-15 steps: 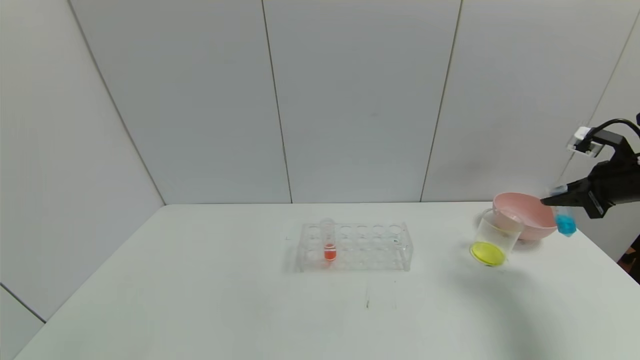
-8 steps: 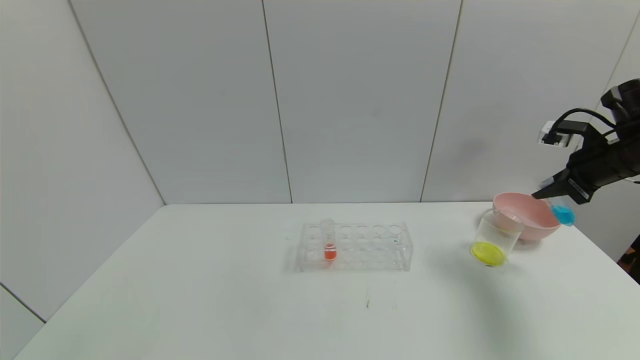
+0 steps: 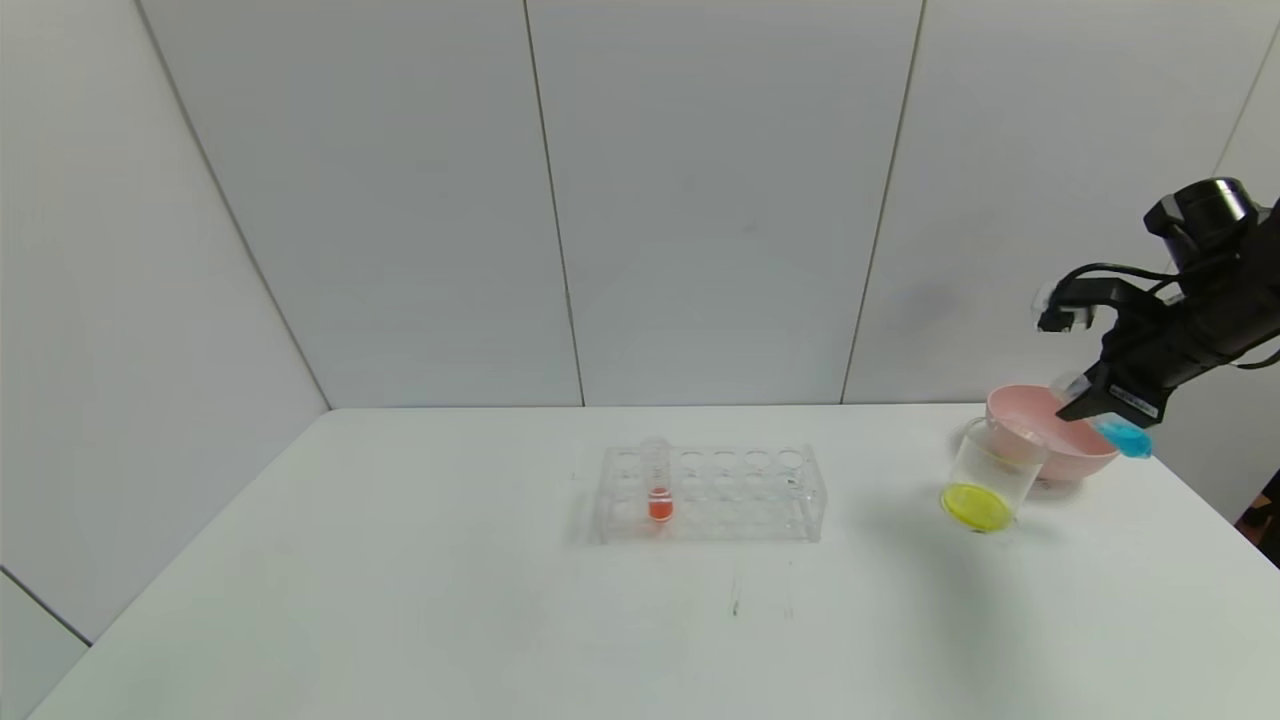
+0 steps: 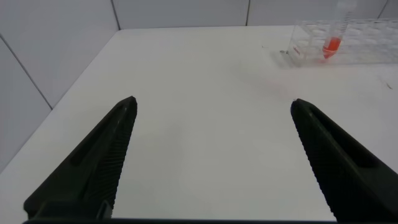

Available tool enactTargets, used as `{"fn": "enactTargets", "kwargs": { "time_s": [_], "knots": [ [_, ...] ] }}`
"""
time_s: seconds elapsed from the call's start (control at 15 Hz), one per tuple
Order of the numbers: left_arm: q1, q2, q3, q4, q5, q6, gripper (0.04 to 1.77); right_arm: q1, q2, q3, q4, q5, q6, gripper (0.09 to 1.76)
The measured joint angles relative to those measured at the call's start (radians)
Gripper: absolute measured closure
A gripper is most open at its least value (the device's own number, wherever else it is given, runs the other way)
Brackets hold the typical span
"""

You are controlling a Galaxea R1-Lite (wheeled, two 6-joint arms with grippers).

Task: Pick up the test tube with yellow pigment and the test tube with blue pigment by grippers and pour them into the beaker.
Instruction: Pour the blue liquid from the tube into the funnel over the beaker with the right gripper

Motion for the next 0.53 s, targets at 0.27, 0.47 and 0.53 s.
{"fn": "enactTargets", "kwargs": {
  "time_s": [0.27,0.47,0.53],
  "knots": [
    [0.0,0.0,0.0,0.0,0.0,0.0,0.05,0.034,-0.011,0.0,0.056,-0.107,-0.052,1.35],
    [0.0,0.0,0.0,0.0,0.0,0.0,0.05,0.076,-0.015,0.0,0.072,-0.171,-0.069,1.35],
    [0.0,0.0,0.0,0.0,0.0,0.0,0.05,0.089,-0.015,0.0,0.074,-0.195,-0.074,1.35]
  ]
}}
